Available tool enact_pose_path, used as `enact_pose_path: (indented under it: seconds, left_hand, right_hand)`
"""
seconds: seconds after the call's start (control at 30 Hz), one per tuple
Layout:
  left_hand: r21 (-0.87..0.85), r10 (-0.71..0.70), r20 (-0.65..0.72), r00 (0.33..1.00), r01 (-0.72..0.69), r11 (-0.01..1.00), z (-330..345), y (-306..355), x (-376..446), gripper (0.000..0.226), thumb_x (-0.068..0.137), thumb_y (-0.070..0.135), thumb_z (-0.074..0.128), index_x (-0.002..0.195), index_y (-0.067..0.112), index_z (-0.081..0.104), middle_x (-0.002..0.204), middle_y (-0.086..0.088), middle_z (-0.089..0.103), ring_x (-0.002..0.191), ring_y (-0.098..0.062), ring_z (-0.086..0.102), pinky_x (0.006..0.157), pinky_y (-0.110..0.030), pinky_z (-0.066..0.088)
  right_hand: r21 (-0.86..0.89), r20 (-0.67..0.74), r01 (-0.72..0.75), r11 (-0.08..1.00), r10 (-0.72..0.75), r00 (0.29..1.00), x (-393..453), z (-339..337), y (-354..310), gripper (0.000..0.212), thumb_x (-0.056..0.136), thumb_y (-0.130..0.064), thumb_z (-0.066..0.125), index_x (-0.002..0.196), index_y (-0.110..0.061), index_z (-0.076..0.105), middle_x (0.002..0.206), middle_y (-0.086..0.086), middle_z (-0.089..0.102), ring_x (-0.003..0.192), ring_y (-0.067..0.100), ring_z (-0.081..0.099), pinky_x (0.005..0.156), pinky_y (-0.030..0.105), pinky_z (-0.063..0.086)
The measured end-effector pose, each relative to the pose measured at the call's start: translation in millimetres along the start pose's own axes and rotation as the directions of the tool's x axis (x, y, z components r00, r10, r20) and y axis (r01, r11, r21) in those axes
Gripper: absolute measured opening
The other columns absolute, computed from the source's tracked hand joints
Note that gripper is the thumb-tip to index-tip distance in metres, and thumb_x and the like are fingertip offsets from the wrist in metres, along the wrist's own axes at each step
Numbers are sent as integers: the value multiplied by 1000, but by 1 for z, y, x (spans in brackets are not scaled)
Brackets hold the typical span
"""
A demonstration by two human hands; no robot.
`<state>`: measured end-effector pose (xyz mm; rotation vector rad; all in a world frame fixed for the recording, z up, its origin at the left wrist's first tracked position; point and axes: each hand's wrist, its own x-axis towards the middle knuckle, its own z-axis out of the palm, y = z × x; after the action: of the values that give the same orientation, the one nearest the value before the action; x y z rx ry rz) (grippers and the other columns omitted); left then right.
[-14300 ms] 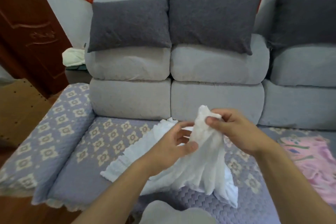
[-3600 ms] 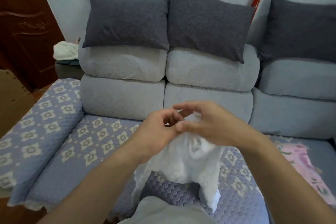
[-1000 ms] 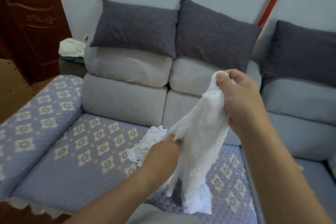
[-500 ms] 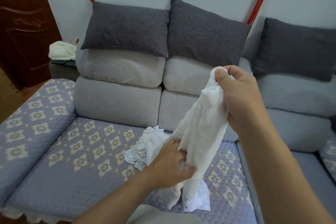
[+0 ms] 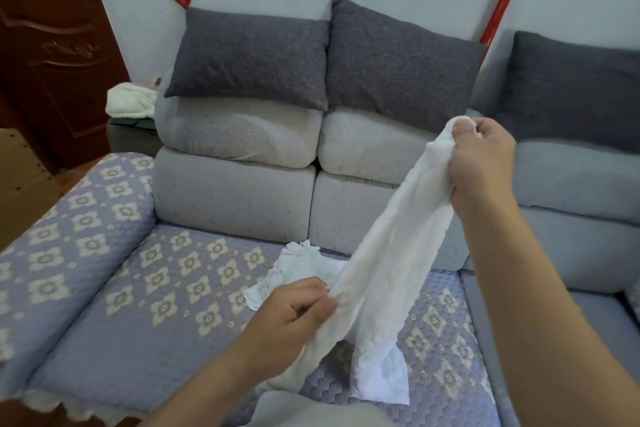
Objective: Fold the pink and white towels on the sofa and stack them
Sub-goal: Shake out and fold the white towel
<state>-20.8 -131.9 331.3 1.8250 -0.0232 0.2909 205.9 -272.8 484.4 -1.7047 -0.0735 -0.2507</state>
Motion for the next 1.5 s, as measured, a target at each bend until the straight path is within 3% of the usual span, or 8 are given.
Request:
enact_pose_path:
  seconds: [0.2,0.43,0.67,0.83,0.97,1.1,1.27,1.5]
  left_hand:
    - [62,-117,-150,982,128,990,-8,-8,18,14,91,11,71,86,21,79,86,8,66,81,-11,62,72,-19,47]
    - [617,-78,-135,988,145,774,17,-31,55,56,93,-2,46,128,39,63,114,11,42,72,-10,49,60,-14,34]
    - [644,-161,-148,976,219,733,40,-16,76,20,87,33,46,87,17,58,99,3,54,83,-23,56,77,-38,54]
    - [608,-83,-125,989,142,781,56,-29,75,38,87,57,48,99,25,65,104,12,58,96,-12,55,81,-30,52]
    - [435,-190,-178,966,250,865,45,-36,79,26,83,45,52,74,23,61,92,10,54,82,-10,56,70,-31,51]
    - [349,-94,-69,993,112,930,25,-35,54,32,83,23,56,58,24,35,71,11,42,63,-8,42,58,-22,31]
    - [438,70,-14,997,-56,897,6,-28,30,32,98,33,58,70,21,47,74,6,45,70,-9,46,63,-16,35]
    - [-32,-184,-15,983,184,982,-19,-4,11,47,96,44,59,77,1,52,72,-4,43,66,-12,41,64,-29,34]
  right_hand:
    - [15,-26,-25,1000,26,999,14,4,-1,17,98,-22,51,83,-18,56,71,-8,50,63,7,48,65,24,43]
    - [19,107,25,999,-27,994,-21,13,-18,18,99,-27,53,85,-19,61,75,-6,58,69,9,53,63,25,46]
    - [69,186,60,996,-72,980,-48,14,-40,22,100,-27,54,81,-23,63,75,-6,62,70,11,58,64,30,52]
    - [56,176,86,995,-95,980,-48,8,-41,22,101,-28,54,82,-24,64,74,-7,63,66,8,58,59,26,50]
    - [46,139,86,995,-92,986,-41,4,-35,22,100,-29,55,81,-23,64,74,-8,62,68,8,57,61,27,50]
    - [12,35,55,998,-56,998,-18,-9,-26,22,97,-30,55,77,-24,61,72,-7,59,69,12,56,67,31,49]
    - [16,-18,7,1000,-7,1000,-4,-14,-11,18,91,-33,56,78,-24,63,74,-7,61,71,13,57,70,33,50]
    - [25,5,-15,1000,15,1000,4,-4,-7,16,97,-28,53,88,-20,63,78,-6,60,72,12,57,72,30,49]
